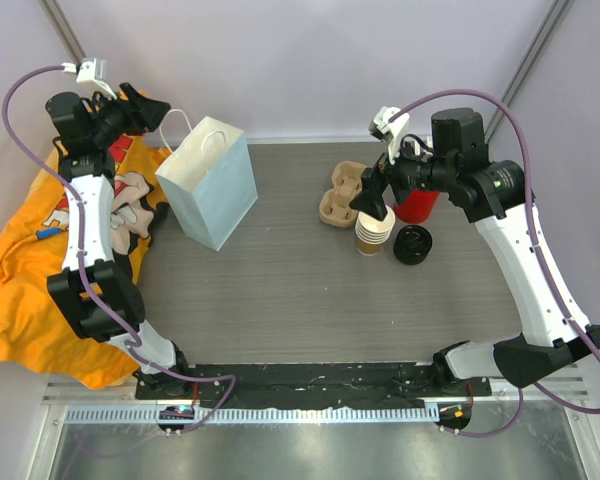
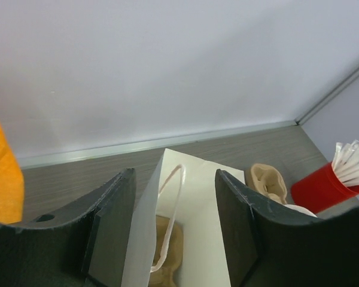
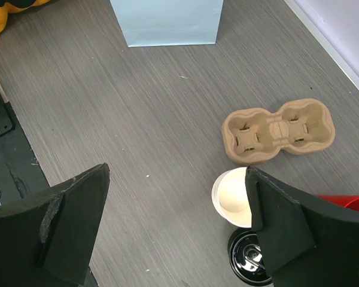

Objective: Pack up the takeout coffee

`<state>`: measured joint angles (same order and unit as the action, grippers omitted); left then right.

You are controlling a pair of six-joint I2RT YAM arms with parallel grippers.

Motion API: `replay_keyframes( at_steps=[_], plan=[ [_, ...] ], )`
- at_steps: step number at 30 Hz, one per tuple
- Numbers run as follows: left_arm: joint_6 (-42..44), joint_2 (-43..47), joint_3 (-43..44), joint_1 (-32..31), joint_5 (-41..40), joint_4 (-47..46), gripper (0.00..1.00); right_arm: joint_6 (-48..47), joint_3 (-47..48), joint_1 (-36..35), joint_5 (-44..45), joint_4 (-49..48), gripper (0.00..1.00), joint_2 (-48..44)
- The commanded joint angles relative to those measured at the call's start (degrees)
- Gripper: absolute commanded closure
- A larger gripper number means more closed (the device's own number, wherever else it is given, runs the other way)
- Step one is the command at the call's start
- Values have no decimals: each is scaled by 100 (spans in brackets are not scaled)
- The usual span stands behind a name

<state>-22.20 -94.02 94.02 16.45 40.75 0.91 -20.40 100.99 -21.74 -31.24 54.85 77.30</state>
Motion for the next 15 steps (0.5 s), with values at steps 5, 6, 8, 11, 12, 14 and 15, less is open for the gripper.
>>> replay_keyframes(
  at_steps=[5,6,8,11,12,14,15],
  plan=[
    [-137,-20,-112,-1,627,-417,46,98,88,20,-145,-220,0,-57],
    [-92,-20,-138,-1,601,-390,46,89,88,20,-154,-220,0,-57],
    [-5,-20,-199,-10,522,-372,47,98,79,20,-154,-220,0,-57],
    [48,-38,-226,-19,469,-346,50,98,70,20,-171,-220,1,-39],
    [66,-55,-217,-19,434,-328,53,107,70,20,-189,-220,0,-31],
    [145,-73,-200,-36,390,-266,56,115,79,29,-207,-220,1,-13],
    [154,-82,-191,-36,381,-249,59,116,79,20,-207,-220,0,-4]
  ],
)
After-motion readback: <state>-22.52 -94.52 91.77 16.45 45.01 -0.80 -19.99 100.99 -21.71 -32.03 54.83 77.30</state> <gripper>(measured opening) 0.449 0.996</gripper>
